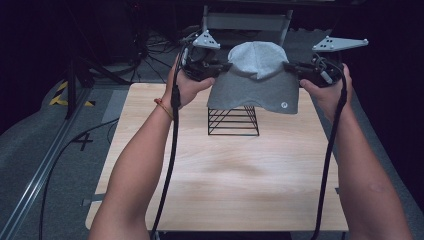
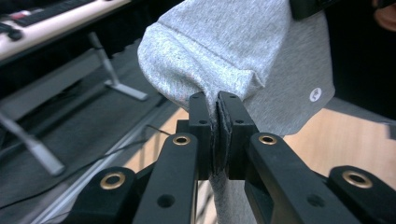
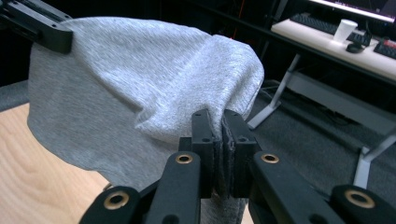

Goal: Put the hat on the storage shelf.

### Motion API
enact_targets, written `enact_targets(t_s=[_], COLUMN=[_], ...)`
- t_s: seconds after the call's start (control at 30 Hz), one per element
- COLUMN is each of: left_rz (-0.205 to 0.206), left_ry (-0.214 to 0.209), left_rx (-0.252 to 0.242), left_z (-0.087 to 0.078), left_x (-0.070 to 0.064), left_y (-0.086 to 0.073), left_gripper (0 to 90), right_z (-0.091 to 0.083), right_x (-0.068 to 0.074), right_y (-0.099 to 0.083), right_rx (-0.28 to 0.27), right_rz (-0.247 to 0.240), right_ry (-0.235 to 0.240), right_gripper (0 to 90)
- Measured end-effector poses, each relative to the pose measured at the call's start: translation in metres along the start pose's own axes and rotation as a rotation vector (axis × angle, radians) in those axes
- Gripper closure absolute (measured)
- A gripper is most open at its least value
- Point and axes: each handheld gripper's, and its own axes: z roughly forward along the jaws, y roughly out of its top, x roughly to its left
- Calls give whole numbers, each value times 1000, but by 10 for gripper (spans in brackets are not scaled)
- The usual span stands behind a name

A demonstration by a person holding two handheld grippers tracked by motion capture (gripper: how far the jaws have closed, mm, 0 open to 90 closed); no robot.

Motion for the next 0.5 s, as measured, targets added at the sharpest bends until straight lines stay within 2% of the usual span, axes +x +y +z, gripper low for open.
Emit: enact_targets(t_s=[0.1, 0.23, 0.33, 0.4, 0.5], left_rz=[4, -6, -7, -27, -35], left_ry=[21, 42, 59, 60, 69], left_rx=[0, 10, 16, 21, 35], left_z=[1, 5, 7, 12, 17], left_x=[3, 15, 19, 24, 29], left_y=[4, 9, 8, 6, 3], left_gripper=[849, 849, 849, 849, 849], right_z=[5, 21, 28, 33, 40], right_x=[-2, -6, -7, -8, -9], right_y=[4, 11, 13, 15, 18], right_rx=[4, 7, 6, 5, 12], right_rz=[3, 11, 10, 11, 18], right_ry=[-6, -9, -9, -16, -22], right_gripper=[848, 848, 848, 848, 849])
